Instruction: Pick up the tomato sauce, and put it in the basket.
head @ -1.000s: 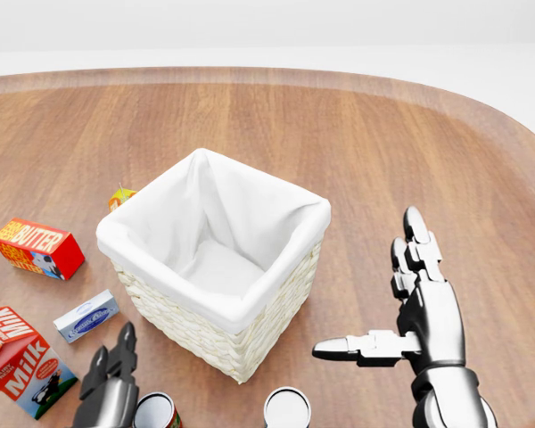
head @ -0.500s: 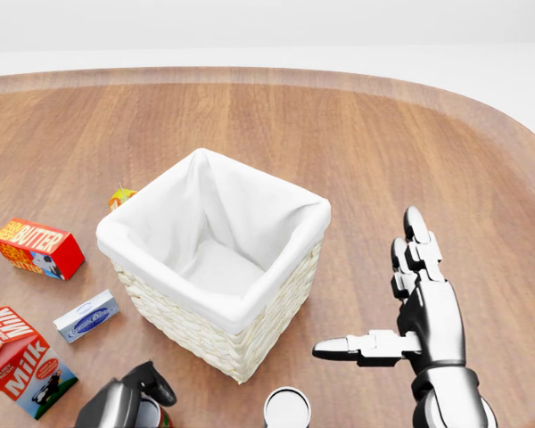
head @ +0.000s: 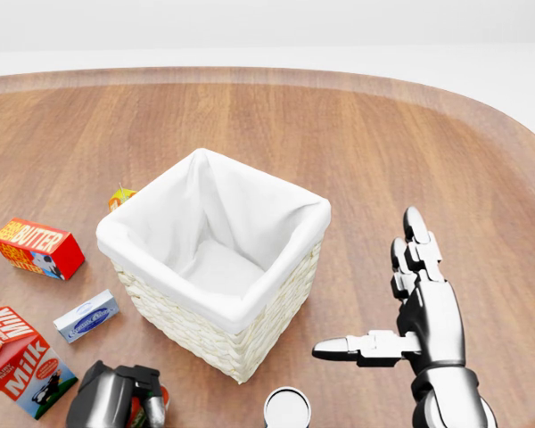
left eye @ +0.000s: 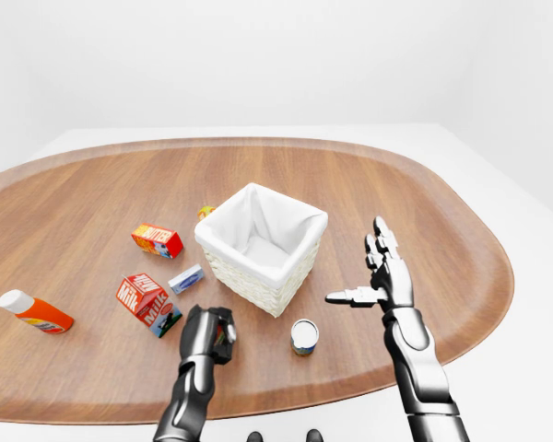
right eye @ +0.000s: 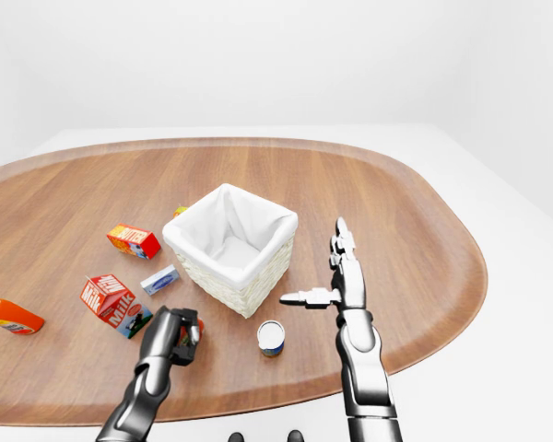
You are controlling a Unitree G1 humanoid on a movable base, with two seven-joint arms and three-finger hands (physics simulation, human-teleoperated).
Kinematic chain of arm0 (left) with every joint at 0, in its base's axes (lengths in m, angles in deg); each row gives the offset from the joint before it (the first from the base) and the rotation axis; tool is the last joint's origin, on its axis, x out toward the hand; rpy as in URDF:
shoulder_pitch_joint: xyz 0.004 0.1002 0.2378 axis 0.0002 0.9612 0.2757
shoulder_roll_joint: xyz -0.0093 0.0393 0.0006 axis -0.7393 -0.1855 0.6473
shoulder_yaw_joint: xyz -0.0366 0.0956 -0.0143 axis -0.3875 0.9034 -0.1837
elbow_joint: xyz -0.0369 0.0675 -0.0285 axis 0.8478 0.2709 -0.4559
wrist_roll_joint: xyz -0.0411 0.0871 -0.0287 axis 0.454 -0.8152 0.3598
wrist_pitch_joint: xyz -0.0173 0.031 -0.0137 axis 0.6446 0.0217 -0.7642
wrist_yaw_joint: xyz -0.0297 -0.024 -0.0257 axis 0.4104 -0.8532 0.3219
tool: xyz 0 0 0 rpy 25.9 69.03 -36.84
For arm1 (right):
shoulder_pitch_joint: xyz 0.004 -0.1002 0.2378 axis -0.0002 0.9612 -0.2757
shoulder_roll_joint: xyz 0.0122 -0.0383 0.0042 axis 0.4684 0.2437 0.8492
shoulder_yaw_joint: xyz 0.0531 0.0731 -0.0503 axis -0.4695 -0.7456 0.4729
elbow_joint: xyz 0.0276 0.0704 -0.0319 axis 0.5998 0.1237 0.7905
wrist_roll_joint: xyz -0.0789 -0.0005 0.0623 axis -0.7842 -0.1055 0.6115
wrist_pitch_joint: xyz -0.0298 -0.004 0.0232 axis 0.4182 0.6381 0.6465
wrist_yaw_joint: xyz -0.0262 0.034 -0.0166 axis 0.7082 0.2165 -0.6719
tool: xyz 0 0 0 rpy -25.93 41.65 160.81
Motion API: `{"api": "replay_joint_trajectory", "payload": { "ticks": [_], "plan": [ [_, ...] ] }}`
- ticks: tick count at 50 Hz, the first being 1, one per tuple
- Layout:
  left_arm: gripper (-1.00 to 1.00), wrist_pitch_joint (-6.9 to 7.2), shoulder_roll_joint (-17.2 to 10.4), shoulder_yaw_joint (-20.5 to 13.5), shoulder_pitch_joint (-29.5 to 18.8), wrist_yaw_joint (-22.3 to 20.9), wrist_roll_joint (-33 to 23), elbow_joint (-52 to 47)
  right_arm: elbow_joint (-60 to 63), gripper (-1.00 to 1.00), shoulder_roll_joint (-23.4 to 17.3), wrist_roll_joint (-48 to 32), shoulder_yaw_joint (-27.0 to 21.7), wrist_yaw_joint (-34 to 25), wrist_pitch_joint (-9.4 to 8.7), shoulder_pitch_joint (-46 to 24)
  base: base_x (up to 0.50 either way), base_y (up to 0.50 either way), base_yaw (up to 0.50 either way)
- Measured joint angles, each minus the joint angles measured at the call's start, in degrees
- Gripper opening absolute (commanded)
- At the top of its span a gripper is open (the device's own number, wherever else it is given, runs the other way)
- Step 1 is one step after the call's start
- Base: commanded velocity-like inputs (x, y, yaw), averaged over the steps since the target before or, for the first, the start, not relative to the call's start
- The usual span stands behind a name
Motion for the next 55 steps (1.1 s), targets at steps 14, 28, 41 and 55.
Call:
{"api": "replay_joint_trajectory", "payload": {
  "ticks": [14,28,41,55],
  "plan": [
    [-1.00,0.00,0.3,-1.0,3.7,-5.4,1.3,-11.9,-0.5,1.00,0.0,-0.1,0.0,0.1,0.30,-0.2,0.00,0.00,0.00],
    [-1.00,0.00,0.7,-1.3,7.1,-8.8,1.9,-20.1,-0.9,1.00,-0.1,0.0,-0.1,0.1,0.44,-0.4,0.00,0.00,0.00],
    [-1.00,0.00,1.3,-1.8,11.0,-12.4,2.8,-29.2,-0.9,1.00,-0.2,0.0,-0.3,0.2,0.27,-0.7,0.00,0.00,0.00],
    [-1.00,0.00,1.8,-2.7,14.7,-15.8,3.8,-37.3,-0.5,1.00,-0.3,0.1,-0.5,0.2,-0.06,-0.6,0.00,0.00,0.00]
  ]
}}
